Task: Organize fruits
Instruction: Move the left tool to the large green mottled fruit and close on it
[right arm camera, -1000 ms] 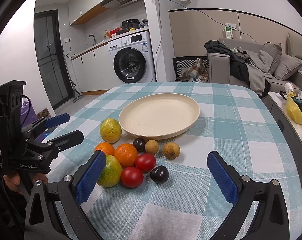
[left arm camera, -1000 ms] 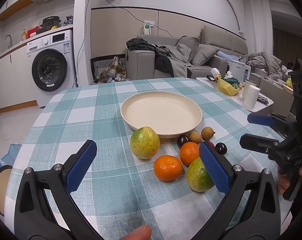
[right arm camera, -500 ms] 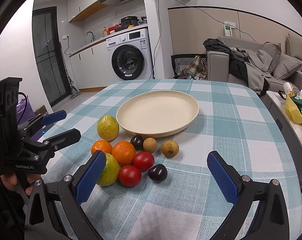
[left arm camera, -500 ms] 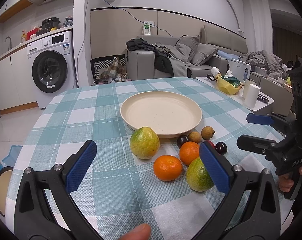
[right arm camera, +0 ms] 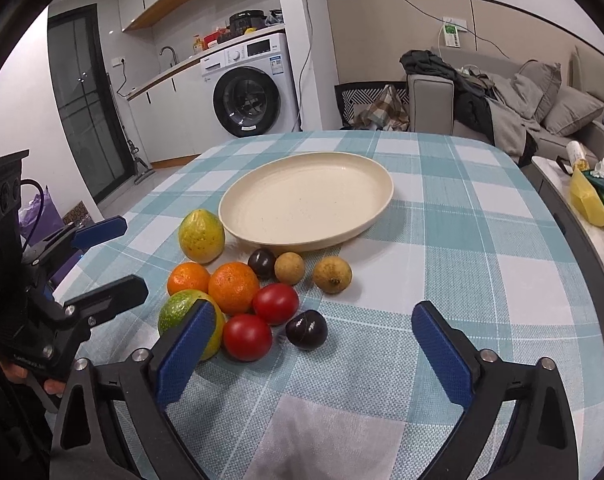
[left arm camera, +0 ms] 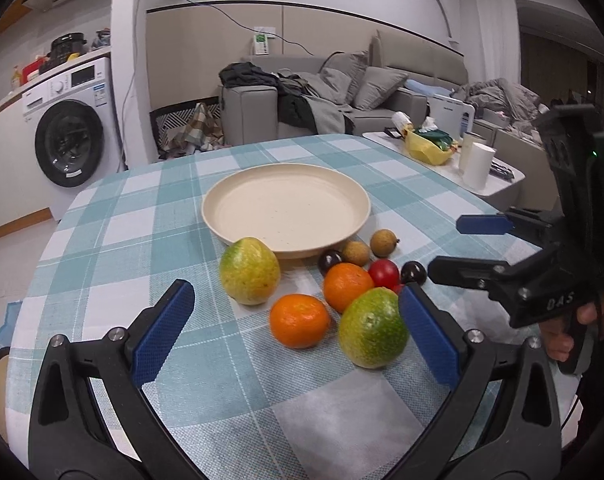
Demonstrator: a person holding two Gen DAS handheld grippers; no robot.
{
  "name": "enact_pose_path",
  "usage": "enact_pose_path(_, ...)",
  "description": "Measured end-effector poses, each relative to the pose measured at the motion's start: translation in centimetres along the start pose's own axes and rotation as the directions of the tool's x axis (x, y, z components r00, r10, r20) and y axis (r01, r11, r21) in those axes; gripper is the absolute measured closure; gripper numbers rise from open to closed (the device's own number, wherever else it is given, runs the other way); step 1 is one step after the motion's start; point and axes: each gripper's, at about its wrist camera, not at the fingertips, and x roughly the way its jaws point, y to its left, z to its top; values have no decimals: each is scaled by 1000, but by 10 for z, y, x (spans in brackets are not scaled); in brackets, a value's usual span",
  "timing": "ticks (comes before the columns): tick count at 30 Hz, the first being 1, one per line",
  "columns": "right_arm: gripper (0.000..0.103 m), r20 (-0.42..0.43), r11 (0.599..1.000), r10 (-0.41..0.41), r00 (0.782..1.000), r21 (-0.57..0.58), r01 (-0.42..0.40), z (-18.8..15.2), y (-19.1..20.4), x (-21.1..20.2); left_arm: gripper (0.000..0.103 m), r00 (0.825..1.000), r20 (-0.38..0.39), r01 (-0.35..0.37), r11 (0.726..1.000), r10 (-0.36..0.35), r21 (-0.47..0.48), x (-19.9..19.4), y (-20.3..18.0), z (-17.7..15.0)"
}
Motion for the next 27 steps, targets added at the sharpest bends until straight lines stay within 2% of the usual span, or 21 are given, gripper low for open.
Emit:
enact_pose_path(5,20,-54,1000,-4,999,21,5,-4,-8,5,3,998,-51,29,998,-26,52,10,-15,-1)
enact_pose_path(8,22,-76,1000,11,997,23,-9,-7,-8,8,7,995,-86,54,996,-47,76,17,-23,-1)
enact_pose_path(16,22,-101,998,-28,994,51,33,-9,-8,11,15,984,-158,98,988,-79,116,35,-39,-4)
enact_pose_path(21,23,-118,988,-138,983,52,145,-9,-4,12,22,977,-197,106,985,-77,138,43,-45,-6)
enact_pose_path(27,23,-137,988,-140,981,51,148,-11,-6,16,22,978,-205,80,981,-43,176,44,-51,-8)
